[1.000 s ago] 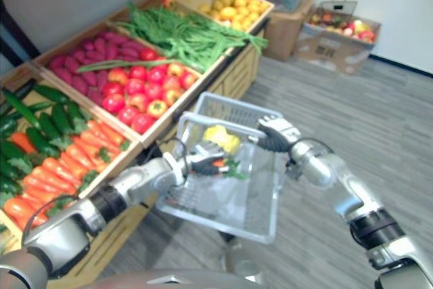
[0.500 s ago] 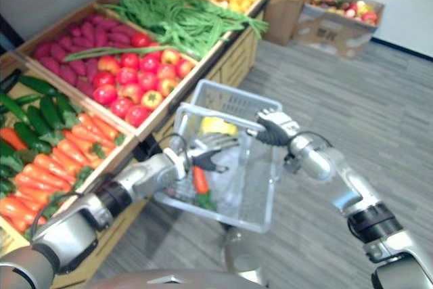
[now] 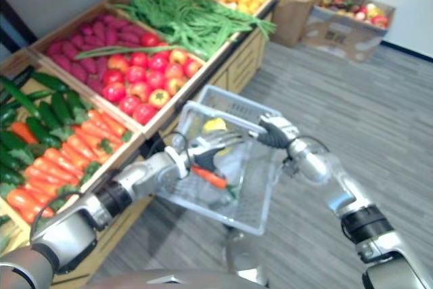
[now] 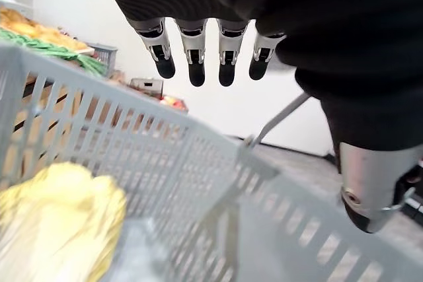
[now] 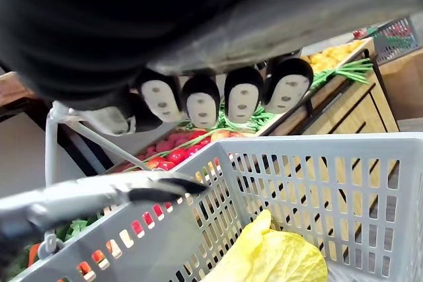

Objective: Pick vegetable in the basket

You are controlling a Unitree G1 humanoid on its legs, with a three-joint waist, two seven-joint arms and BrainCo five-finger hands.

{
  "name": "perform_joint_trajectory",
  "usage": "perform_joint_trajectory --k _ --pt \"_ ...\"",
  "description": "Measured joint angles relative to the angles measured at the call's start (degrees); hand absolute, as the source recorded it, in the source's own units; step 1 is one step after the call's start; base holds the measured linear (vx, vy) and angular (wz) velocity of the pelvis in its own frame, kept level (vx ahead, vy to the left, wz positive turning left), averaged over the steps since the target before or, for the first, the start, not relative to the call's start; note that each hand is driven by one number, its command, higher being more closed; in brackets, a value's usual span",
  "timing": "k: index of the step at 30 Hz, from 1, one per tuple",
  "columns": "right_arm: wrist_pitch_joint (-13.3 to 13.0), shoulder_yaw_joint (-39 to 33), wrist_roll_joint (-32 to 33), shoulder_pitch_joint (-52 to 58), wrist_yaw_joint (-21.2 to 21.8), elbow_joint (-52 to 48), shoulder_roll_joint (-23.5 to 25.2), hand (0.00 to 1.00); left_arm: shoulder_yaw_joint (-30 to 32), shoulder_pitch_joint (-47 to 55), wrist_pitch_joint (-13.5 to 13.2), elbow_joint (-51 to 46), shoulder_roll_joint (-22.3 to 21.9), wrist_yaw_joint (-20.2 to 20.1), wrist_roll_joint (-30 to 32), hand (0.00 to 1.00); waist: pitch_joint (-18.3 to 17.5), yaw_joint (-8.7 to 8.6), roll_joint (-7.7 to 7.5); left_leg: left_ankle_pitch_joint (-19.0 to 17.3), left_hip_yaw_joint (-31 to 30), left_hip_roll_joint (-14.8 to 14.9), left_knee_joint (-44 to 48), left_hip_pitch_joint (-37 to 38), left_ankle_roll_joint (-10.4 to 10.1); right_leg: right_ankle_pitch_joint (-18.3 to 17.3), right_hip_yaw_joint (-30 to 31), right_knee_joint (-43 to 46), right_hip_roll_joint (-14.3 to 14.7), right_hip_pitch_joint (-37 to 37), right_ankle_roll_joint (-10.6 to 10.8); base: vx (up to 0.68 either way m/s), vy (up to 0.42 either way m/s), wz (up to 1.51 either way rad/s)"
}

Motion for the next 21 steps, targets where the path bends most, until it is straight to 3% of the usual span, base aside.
perform_joint_trajectory --k 7,11,14,17,21 --pt "3.55 -9.37 -4.19 6.73 -1.72 9.18 8.34 1.0 -2.51 2.05 -3.46 -17.19 3.13 -2.14 -9.35 0.0 -0.05 0.84 0.11 0.87 -7.55 -0.3 -0.06 -1.68 1.31 -1.36 -7.42 0.29 -2.69 2.97 -0.29 -0.01 -0.015 0.57" --pt "7.77 -17.58 -6.37 10.09 -5.05 14.05 12.92 1.0 -4.09 2.62 -4.79 -26.2 6.13 -3.96 -13.99 0.0 -0.13 3.32 0.13 1.55 -12.29 -1.07 -0.03 -3.52 2.39 -1.93 -12.33 0.46 -4.67 4.01 -0.6 -0.03 -0.001 0.63" --pt "10.18 -22.86 -6.76 10.93 -6.37 16.23 15.9 1.0 -4.7 4.17 -5.3 -32.61 10.18 -4.5 -18.01 0.0 -0.56 3.96 0.05 2.44 -16.09 -1.8 -0.1 -5.38 3.07 -2.14 -16.07 0.52 -6.08 4.39 -0.66 -0.02 -0.005 0.66" --pt "11.92 -30.56 -6.1 13.25 -8.99 17.43 19.39 1.0 -4.67 5.11 -5.38 -37.08 11.8 -4.94 -21.88 0.0 -1.33 5.45 0.13 3.32 -20.02 -2.38 -0.15 -7.05 3.48 -2.13 -21.31 0.87 -7.36 5.22 -0.65 -0.03 -0.012 0.66" --pt "12.36 -38.14 -3.9 13.98 -11.69 21.7 22.09 1.0 -3.05 8.02 -5.64 -43.19 13.73 -4.92 -24.48 0.0 -3.61 6.51 -0.6 5.04 -24.57 -4.43 -2.37 -8.09 4.4 -2.57 -27.44 1.44 -9.43 6.01 -0.5 -0.03 -0.005 0.71"
